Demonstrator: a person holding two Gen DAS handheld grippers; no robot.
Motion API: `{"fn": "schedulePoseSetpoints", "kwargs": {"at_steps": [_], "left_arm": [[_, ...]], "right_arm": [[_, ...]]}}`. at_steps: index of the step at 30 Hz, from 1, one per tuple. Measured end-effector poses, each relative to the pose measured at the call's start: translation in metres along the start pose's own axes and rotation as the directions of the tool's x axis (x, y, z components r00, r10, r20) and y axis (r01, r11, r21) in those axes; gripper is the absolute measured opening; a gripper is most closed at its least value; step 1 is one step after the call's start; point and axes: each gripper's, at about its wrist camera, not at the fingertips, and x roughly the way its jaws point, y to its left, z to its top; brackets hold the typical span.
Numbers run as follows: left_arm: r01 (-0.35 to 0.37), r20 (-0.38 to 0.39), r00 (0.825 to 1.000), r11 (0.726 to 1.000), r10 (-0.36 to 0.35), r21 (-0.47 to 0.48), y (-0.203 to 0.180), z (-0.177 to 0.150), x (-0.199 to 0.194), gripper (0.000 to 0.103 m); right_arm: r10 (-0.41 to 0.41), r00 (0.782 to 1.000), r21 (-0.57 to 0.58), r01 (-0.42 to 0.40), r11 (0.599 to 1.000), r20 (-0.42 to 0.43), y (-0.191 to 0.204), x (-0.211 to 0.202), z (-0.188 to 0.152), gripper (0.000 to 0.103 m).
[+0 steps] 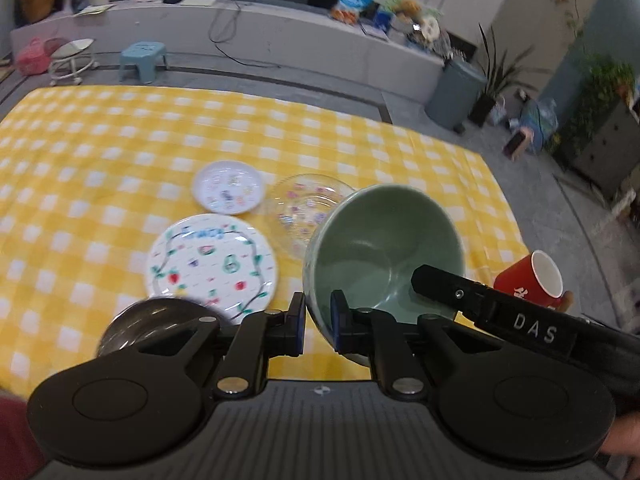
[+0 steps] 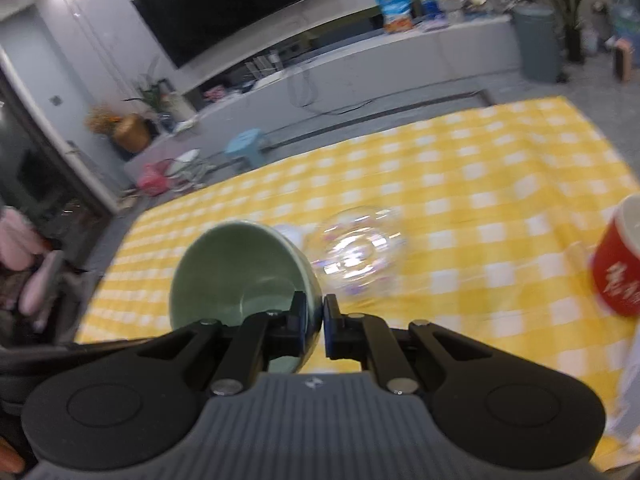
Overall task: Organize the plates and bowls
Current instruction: 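Lift the pale green bowl with the left gripper toward the steel bowls, then lower the pale green bowl into the nested steel bowls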
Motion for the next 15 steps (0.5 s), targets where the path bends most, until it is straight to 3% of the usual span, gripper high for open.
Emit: {"fn": "schedulePoseSetpoints", "kwargs": {"at_steps": [8,11,15], "left_arm": [[-0.002,0.057,0.998,0.998,0.006,-0.067,0.043,-0.018,-0.03,0.014],[-0.014,0.038,0.999,0.999,0.015,-0.03,0.053,-0.021,-0.034,0.015],[0.01,0.015,1.0,0.999,-0.009,-0.051,0.074,-0.024,-0.033,0.014]], "right_arm": [[0.061,0.998,-0.085,-0.061,0.995,-0.008,0.046,0.001,-0.021,0.006],[0.07,0.997,-0.112,-0.072,0.991,-0.025,0.057,0.005,-0.025,0.007],[0.074,0.995,-0.12,-0.082,0.989,-0.07,0.065,0.02,-0.032,0.007]]}}
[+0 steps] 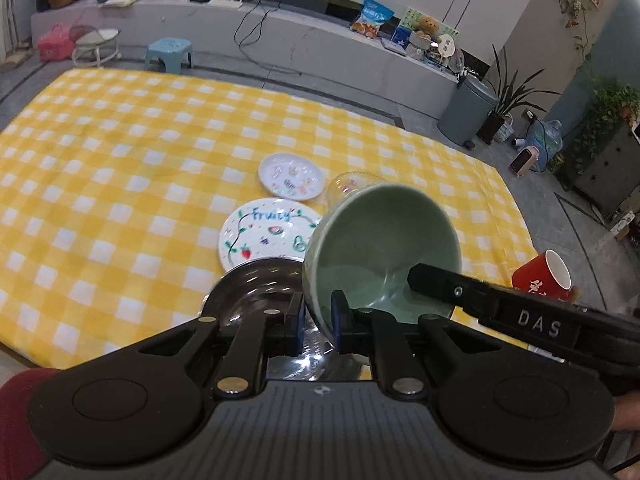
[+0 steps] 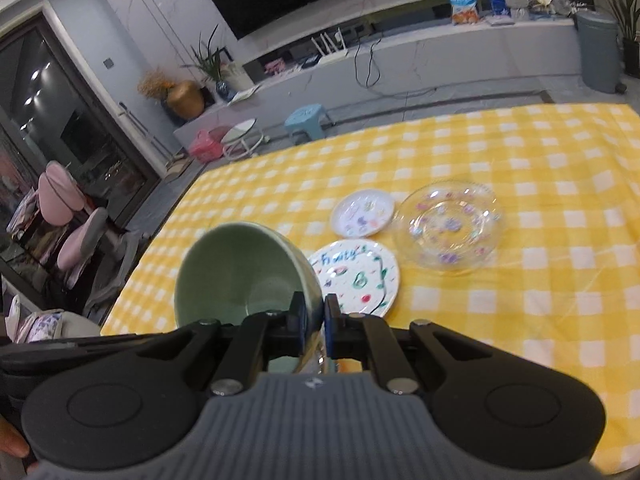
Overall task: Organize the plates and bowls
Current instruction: 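Lower the pale green bowl into the nested steel bowls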
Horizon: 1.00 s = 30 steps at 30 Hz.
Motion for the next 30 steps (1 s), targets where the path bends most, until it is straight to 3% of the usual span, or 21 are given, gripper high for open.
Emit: {"fn": "schedulePoseSetpoints", "kwargs": {"at_steps": [10,16,20,30], "left_arm": [[-0.027,-0.14,0.99,0.999,0.03,0.021,0.025,-0.012,0.02,0.015],[-0.065,-0.161,0.985,0.997,0.069,0.028,0.03,-0.017,0.028,0.015],[-0.095,-0.163,0.982,0.995,0.1,0.035,0.033,-0.017,0.034,0.016],[-0.093,-0.177,0.979,0.995,0.096,0.025,0.038,-0.018,0.04,0.021]], "right_arm": [[-0.012,0.991,-0.067,0.002,0.998,-0.136,0.012,0.041,-0.017,0.008],[-0.019,0.983,-0.069,0.006,0.998,-0.183,0.011,0.056,-0.025,0.009],[-0.023,0.98,-0.083,0.006,0.997,-0.198,0.013,0.066,-0.03,0.01],[-0.079,0.982,-0.151,0.054,0.987,-0.171,0.026,0.072,-0.036,0.011]]}}
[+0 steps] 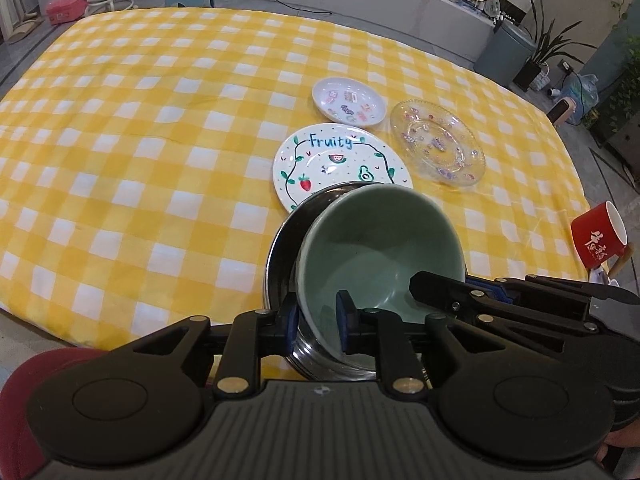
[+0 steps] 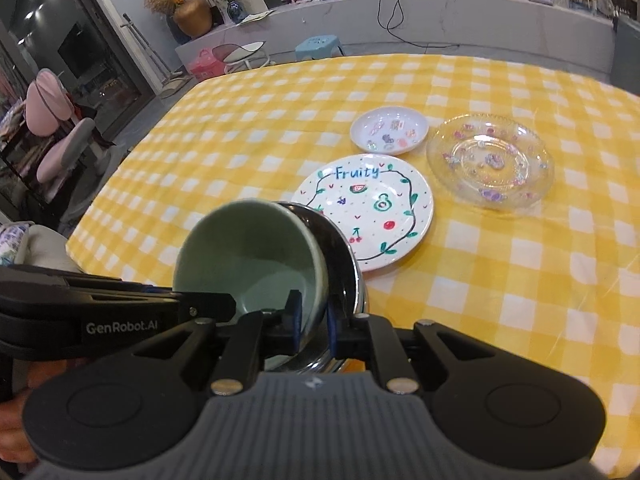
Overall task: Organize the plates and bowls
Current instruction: 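Lower the pale green bowl into the nested steel bowls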
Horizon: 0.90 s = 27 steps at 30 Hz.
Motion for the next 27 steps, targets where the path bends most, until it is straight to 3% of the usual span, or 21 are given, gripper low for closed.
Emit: {"fn": "schedulePoseSetpoints", "kwargs": {"at_steps": [5,9,13,19,21,23,27], "left_arm": [[-0.019,0.019,1.0,0.999,0.018,0.039,-0.005,-0.001,0.0,0.022],[-0.073,0.058,0.996,0.992,0.067,0.105,-0.016,-0.005,-0.002,0.028],[-0.147,0.11,0.986,0.968,0.127,0.204,-0.031,-0.011,-0.003,0.031],[-0.284,0.24,0.946,0.917,0.219,0.281,-0.046,-0.02,-0.009,0.033],[-0.334,0.319,0.917,0.899,0.24,0.284,-0.049,-0.023,-0.017,0.057],[-0.351,0.376,0.896,0.895,0.236,0.274,-0.049,-0.024,-0.023,0.062],[-0.281,0.358,0.915,0.931,0.187,0.232,-0.038,-0.015,-0.026,0.062]], "right_arm": [[-0.013,1.0,-0.013,0.013,1.0,0.003,0.002,0.002,0.0,0.011],[-0.028,1.0,-0.029,0.028,0.999,0.012,0.005,0.003,-0.002,0.011],[-0.047,0.999,-0.014,0.047,0.999,0.017,0.005,0.002,-0.003,0.011],[-0.039,0.999,0.017,0.038,0.999,0.019,0.003,0.0,-0.004,0.011],[-0.038,0.999,0.017,0.037,0.999,0.031,0.003,-0.001,-0.004,0.008],[-0.047,0.998,0.018,0.046,0.999,0.038,0.003,-0.002,-0.004,0.006],[-0.047,0.998,0.008,0.046,0.999,0.043,0.003,-0.002,-0.004,0.008]]}}
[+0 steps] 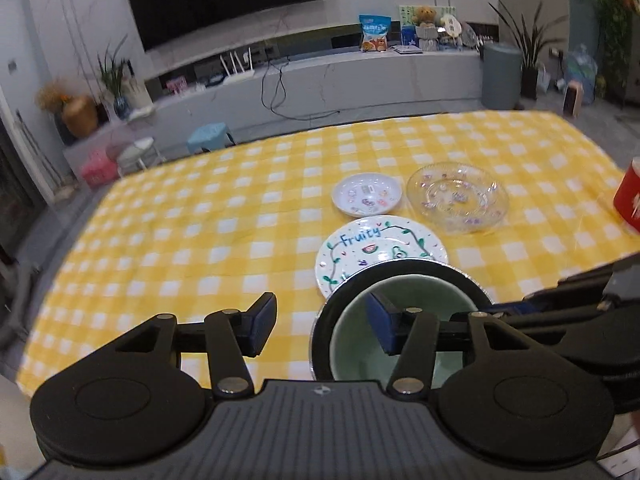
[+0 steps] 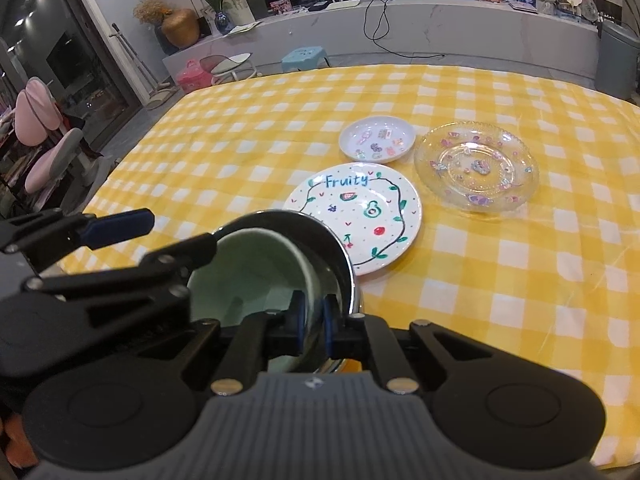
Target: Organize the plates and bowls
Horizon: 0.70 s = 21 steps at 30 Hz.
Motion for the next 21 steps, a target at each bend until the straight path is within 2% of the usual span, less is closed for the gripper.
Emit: {"fn": "schedulePoseSetpoints", "kwargs": {"at_steps": [5,9,14,15,16,18,21], "left_arm": [[0.046,-0.042,0.998,0.996,-0.049,-0.074,0.017,0.0,0.01,0.067],[0.136,-0.104,0.983,0.983,-0.15,-0.126,0.027,-0.004,0.023,0.067],[0.17,-0.143,0.971,0.975,-0.19,-0.141,0.028,-0.01,0.034,0.068],[0.175,-0.151,0.969,0.974,-0.197,-0.145,0.028,-0.011,0.035,0.068],[0.175,-0.161,0.967,0.974,-0.198,-0.144,0.027,-0.012,0.037,0.068],[0.154,-0.177,0.968,0.98,-0.175,-0.129,0.025,-0.015,0.039,0.068],[0.093,-0.194,0.975,0.991,-0.11,-0.096,0.021,-0.017,0.041,0.068]], "right_arm": [[-0.011,1.0,-0.031,0.012,0.999,0.025,0.002,-0.005,0.0,0.011],[-0.014,0.999,-0.043,0.016,0.999,0.052,0.0,-0.009,0.002,0.011],[-0.016,0.996,-0.044,0.02,0.999,0.082,-0.003,-0.012,0.004,0.011],[-0.027,0.996,-0.049,0.032,0.998,0.088,-0.003,-0.012,0.004,0.014],[-0.052,0.994,-0.053,0.057,0.997,0.091,-0.002,-0.012,0.004,0.021],[-0.09,0.991,-0.067,0.097,0.993,0.102,-0.003,-0.01,0.003,0.022],[-0.101,0.991,-0.056,0.106,0.993,0.09,-0.007,-0.007,0.003,0.023]]}}
